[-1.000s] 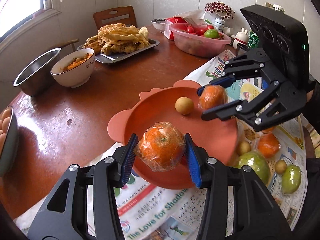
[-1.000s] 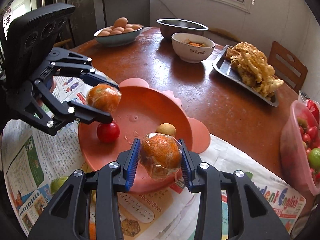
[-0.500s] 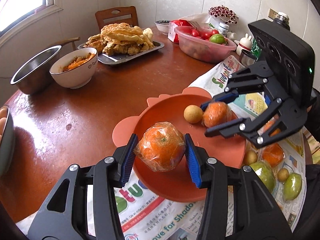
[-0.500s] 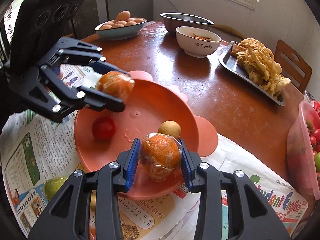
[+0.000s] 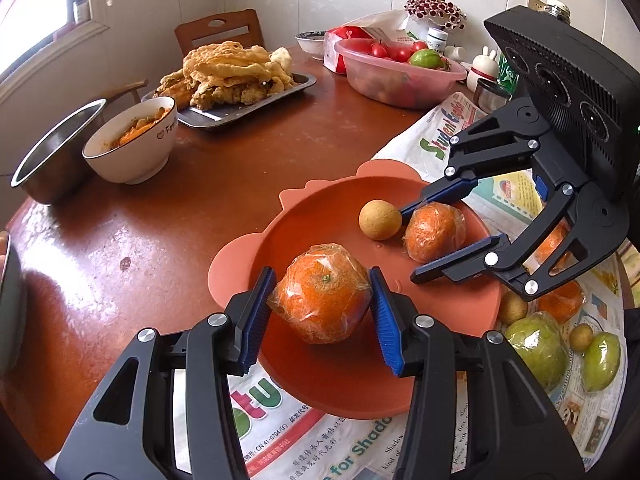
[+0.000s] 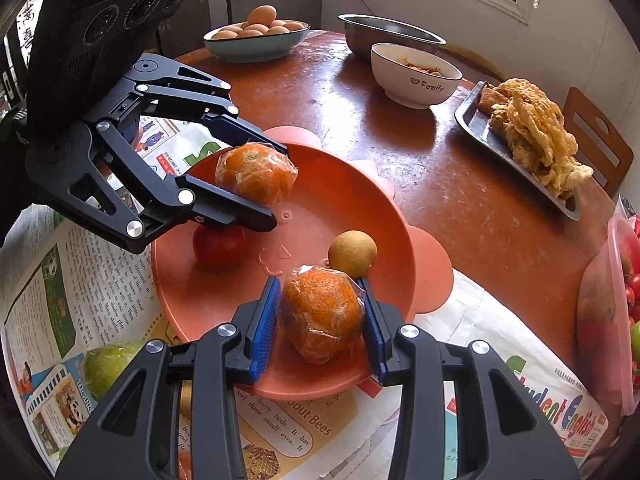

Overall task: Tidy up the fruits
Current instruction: 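Carry both wrapped mandarins into the orange plate and open both tools, then withdraw both open tools from the plate back over the newspaper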

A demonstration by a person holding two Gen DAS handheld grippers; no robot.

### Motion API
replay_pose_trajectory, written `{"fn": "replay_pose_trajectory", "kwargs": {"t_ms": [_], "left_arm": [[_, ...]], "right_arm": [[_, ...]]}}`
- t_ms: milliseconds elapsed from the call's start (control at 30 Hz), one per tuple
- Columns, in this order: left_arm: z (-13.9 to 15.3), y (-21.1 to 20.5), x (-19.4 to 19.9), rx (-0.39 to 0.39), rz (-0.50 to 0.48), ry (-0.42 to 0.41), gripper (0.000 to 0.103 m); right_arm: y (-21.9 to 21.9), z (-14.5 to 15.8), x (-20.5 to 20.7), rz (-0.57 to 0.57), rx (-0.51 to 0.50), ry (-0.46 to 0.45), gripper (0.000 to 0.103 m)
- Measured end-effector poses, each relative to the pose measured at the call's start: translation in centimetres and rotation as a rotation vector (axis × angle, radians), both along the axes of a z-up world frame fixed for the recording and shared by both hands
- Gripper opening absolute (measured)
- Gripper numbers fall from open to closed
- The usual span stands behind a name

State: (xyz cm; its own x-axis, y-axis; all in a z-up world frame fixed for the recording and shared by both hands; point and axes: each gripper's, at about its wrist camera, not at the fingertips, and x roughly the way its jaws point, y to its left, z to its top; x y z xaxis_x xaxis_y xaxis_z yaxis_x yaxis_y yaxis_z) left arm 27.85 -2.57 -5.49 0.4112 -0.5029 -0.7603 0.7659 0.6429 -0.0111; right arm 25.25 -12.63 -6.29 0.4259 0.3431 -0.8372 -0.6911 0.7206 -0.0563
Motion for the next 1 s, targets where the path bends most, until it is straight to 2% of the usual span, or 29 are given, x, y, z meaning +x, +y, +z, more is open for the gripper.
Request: {"fn": "replay_pose_trajectory", "kwargs": {"t_ms": [67, 267, 500, 700, 767, 833, 1000], "left_arm": [[0.0, 0.0, -0.1, 0.001, -0.002, -0.007, 0.040], [-0.1, 0.1, -0.1, -0.007, -0.003, -0.011, 0.044], [1.2, 0.8, -0.7, -0.028, 0.016, -0.048, 0.044], [4.7, 2.7, -3.0, -0.081, 0.069, -0.132, 0.069], [5.8, 3.4, -4.0, -0.106, 0.092, -0.154, 0.074], [6.8, 4.0, -5.3, -0.120, 0.114, -0.179, 0.081], [8.4, 4.7, -9.7, -0.137, 0.153, -0.220, 0.088]], "right_arm": [[0.1, -0.1, 0.0, 0.002, 0.003, 0.006, 0.041], [0.6, 0.2, -0.5, 0.023, -0.008, -0.021, 0.065], [-0.4, 1.4, -0.5, -0.008, 0.031, -0.046, 0.065], [-1.9, 4.7, -2.1, -0.052, 0.086, -0.118, 0.065], [-3.0, 6.0, -3.0, -0.081, 0.107, -0.151, 0.066], [-4.4, 7.3, -4.2, -0.111, 0.135, -0.184, 0.070], [-7.7, 9.2, -7.8, -0.189, 0.177, -0.255, 0.084]]}}
